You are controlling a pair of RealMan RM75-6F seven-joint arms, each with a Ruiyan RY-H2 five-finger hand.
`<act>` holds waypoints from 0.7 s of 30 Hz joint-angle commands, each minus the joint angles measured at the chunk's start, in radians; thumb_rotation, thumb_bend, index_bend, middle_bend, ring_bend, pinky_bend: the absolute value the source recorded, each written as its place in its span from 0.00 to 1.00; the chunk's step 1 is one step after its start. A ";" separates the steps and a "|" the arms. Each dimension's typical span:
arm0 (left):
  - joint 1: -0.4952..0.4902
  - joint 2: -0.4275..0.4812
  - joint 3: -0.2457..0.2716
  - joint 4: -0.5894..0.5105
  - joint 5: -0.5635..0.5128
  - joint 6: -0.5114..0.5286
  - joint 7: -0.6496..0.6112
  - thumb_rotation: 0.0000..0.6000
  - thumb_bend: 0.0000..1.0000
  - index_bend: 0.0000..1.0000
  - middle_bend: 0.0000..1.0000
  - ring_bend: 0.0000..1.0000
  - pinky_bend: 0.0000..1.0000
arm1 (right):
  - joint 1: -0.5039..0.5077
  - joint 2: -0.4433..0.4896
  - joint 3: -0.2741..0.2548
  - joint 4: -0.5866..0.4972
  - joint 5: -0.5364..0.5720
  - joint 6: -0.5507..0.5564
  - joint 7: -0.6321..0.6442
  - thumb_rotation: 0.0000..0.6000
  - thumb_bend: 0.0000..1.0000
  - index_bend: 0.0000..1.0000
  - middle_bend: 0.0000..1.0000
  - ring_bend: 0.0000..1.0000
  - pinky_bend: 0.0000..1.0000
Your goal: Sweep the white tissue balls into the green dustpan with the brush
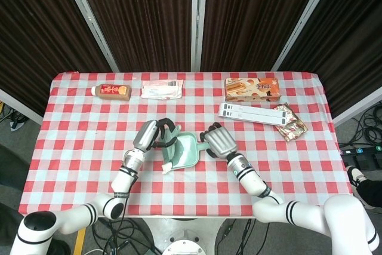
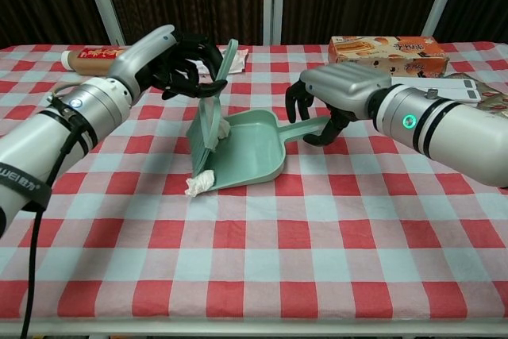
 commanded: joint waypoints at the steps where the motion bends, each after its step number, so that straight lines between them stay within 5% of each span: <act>1: -0.005 -0.001 -0.007 -0.006 -0.005 -0.013 -0.011 1.00 0.43 0.55 0.56 0.69 0.88 | -0.007 -0.012 0.000 0.013 -0.008 0.006 0.014 1.00 0.51 0.63 0.61 0.29 0.21; 9: -0.004 0.025 -0.013 -0.060 0.001 -0.025 -0.044 1.00 0.43 0.55 0.56 0.69 0.88 | -0.017 -0.036 -0.001 0.059 -0.032 0.006 0.052 1.00 0.52 0.64 0.61 0.29 0.21; 21: 0.091 0.184 0.035 -0.243 0.039 0.053 -0.026 1.00 0.43 0.55 0.56 0.69 0.88 | -0.032 0.001 -0.010 0.061 -0.084 0.001 0.101 1.00 0.53 0.64 0.61 0.29 0.21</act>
